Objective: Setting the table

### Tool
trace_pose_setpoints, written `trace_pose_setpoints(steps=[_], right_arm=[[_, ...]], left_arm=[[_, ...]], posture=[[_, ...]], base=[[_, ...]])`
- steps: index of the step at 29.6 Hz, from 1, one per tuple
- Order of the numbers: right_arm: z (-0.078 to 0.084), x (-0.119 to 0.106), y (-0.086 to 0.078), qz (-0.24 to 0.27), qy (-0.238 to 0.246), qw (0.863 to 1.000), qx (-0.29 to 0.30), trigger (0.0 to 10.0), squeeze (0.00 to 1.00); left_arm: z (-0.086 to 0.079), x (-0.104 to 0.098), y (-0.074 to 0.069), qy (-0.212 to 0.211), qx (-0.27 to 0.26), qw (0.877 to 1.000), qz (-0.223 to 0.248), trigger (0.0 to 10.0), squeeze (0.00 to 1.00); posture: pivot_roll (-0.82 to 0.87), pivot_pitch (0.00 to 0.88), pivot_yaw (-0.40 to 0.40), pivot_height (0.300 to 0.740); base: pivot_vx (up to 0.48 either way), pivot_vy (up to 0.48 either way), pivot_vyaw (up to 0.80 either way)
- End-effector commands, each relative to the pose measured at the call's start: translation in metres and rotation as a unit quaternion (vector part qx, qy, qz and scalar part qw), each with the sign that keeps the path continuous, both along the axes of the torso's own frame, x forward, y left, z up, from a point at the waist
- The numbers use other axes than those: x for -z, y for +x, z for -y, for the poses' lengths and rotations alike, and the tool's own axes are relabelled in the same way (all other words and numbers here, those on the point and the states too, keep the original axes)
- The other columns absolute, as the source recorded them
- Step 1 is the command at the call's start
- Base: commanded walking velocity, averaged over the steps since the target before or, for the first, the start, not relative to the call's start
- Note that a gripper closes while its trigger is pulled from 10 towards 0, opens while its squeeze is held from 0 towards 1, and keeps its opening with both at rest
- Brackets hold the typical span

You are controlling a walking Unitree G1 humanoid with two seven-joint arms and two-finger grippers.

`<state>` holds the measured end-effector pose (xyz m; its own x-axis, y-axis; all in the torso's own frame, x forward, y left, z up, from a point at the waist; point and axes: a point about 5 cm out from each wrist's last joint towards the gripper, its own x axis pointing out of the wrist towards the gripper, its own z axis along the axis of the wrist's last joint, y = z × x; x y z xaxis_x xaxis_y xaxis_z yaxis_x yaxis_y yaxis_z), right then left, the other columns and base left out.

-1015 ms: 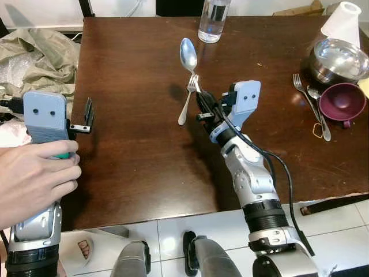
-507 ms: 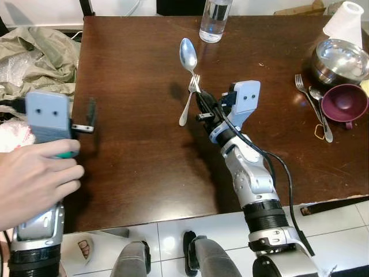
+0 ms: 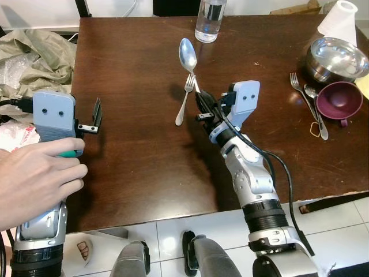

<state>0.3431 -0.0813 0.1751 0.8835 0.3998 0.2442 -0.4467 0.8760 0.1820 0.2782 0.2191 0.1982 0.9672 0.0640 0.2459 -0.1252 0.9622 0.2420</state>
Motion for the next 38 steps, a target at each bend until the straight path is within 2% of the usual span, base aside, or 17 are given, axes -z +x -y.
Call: trace_pose_setpoints(steps=[1, 38], right_arm=[[-0.0001, 0.0062, -0.0006, -0.014, -0.003, 1.0, 0.0, 10.0, 0.0], [0.0003, 0.0066, -0.0006, -0.016, -0.003, 1.0, 0.001, 10.0, 0.0]], left_arm=[[-0.0004, 0.0091, -0.0017, -0.001, -0.001, 1.0, -0.02, 10.0, 0.0], [-0.001, 0.011, -0.0022, 0.001, -0.003, 1.0, -0.024, 10.0, 0.0]], posture=[[0.03, 0.132, -0.001, 0.74], [0.03, 0.14, -0.002, 0.74]], base=[[0.0, 0.0, 0.0], [0.0, 0.0, 0.0]])
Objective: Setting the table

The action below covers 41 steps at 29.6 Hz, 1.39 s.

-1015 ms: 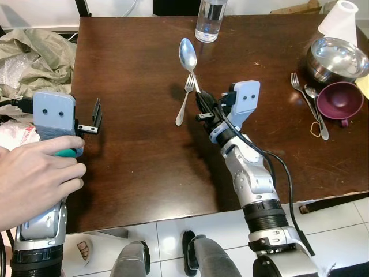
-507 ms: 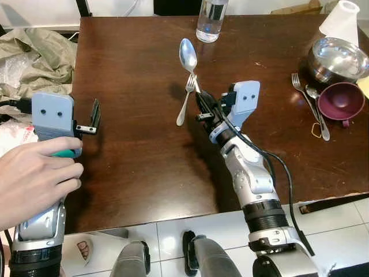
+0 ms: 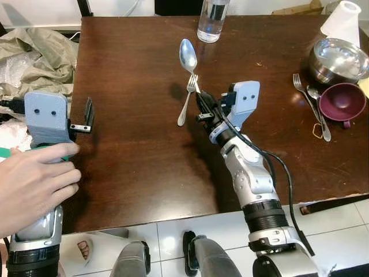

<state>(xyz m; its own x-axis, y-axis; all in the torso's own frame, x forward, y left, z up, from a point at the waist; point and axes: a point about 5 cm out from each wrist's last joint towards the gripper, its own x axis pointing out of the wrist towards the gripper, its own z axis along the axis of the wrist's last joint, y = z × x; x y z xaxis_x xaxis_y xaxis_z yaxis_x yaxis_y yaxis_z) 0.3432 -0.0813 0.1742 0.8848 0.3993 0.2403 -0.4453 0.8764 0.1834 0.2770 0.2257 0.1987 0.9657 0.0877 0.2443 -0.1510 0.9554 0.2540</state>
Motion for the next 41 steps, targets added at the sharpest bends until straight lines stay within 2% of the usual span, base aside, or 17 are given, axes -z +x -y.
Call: trace_pose_setpoints(steps=[1, 41], right_arm=[[0.0003, 0.0057, -0.0007, -0.014, -0.003, 1.0, 0.001, 10.0, 0.0], [-0.001, 0.0058, -0.0002, -0.015, -0.006, 1.0, -0.003, 10.0, 0.0]], left_arm=[[0.0057, 0.0115, -0.001, -0.006, 0.01, 1.0, -0.023, 10.0, 0.0], [0.0069, 0.0125, -0.0013, -0.006, 0.01, 1.0, -0.022, 10.0, 0.0]], posture=[[0.03, 0.14, -0.002, 0.74], [0.03, 0.13, -0.007, 0.74]], base=[[0.0, 0.0, 0.0], [0.0, 0.0, 0.0]])
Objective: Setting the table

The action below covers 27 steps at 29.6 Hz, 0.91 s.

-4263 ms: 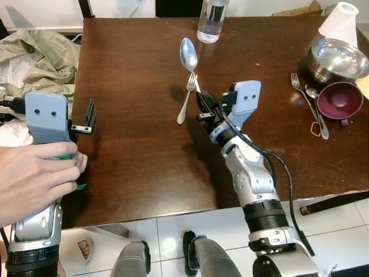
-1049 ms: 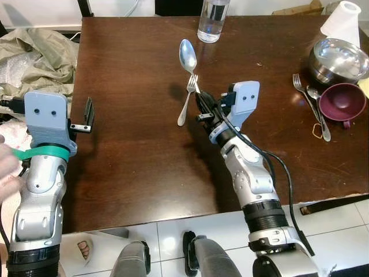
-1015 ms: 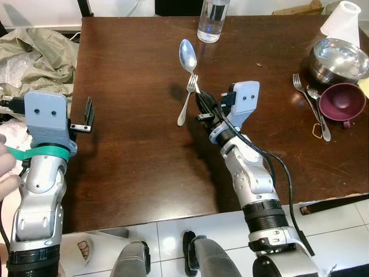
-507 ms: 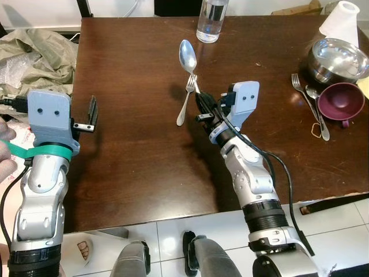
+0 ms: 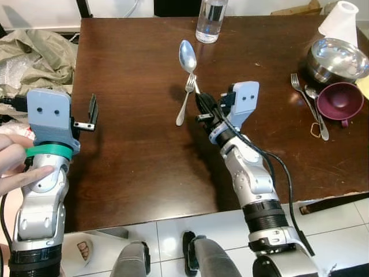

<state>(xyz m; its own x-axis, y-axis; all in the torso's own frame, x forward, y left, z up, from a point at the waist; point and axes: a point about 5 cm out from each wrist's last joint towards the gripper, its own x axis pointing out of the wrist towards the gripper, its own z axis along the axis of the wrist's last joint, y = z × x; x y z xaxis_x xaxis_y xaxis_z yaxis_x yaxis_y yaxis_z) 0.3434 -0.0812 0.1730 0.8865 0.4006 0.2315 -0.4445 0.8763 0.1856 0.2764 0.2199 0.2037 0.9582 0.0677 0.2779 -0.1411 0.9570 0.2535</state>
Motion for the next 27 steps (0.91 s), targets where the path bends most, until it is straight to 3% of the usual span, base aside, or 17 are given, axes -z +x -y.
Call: trace_pose_setpoints(steps=[1, 27], right_arm=[[-0.0009, 0.0045, -0.0004, -0.01, -0.004, 1.0, -0.003, 10.0, 0.0], [-0.0014, 0.0047, -0.0003, -0.013, -0.006, 1.0, -0.004, 10.0, 0.0]], left_arm=[[0.0012, 0.0174, -0.0008, -0.008, 0.0, 0.999, -0.039, 10.0, 0.0], [0.0009, 0.0175, -0.0013, -0.01, -0.003, 0.999, -0.039, 10.0, 0.0]], posture=[[0.03, 0.13, -0.007, 0.74], [0.03, 0.14, -0.012, 0.74]], base=[[0.0, 0.0, 0.0], [0.0, 0.0, 0.0]])
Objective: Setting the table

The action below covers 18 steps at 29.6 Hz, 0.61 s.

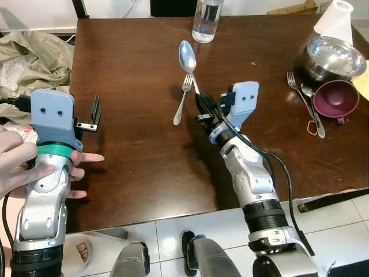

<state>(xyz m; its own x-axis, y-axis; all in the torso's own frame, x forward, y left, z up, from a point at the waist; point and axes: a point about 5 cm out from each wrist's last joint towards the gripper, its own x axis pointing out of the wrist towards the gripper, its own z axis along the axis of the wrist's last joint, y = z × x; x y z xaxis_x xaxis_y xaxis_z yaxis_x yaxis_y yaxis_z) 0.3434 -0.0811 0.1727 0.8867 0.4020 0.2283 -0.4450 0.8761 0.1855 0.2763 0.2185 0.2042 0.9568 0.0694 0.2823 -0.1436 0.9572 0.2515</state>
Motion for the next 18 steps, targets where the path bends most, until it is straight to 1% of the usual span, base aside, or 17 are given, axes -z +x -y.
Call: trace_pose_setpoints(steps=[1, 18], right_arm=[[-0.0012, 0.0043, -0.0003, -0.011, -0.005, 1.0, -0.003, 10.0, 0.0], [-0.0014, 0.0047, -0.0004, -0.013, -0.005, 1.0, -0.003, 10.0, 0.0]], left_arm=[[-0.0005, 0.018, -0.0012, -0.009, -0.002, 0.999, -0.041, 10.0, 0.0], [-0.0009, 0.0181, -0.002, -0.009, -0.003, 0.999, -0.042, 10.0, 0.0]], posture=[[0.03, 0.14, -0.012, 0.74], [0.03, 0.144, -0.012, 0.74]], base=[[0.0, 0.0, 0.0], [0.0, 0.0, 0.0]])
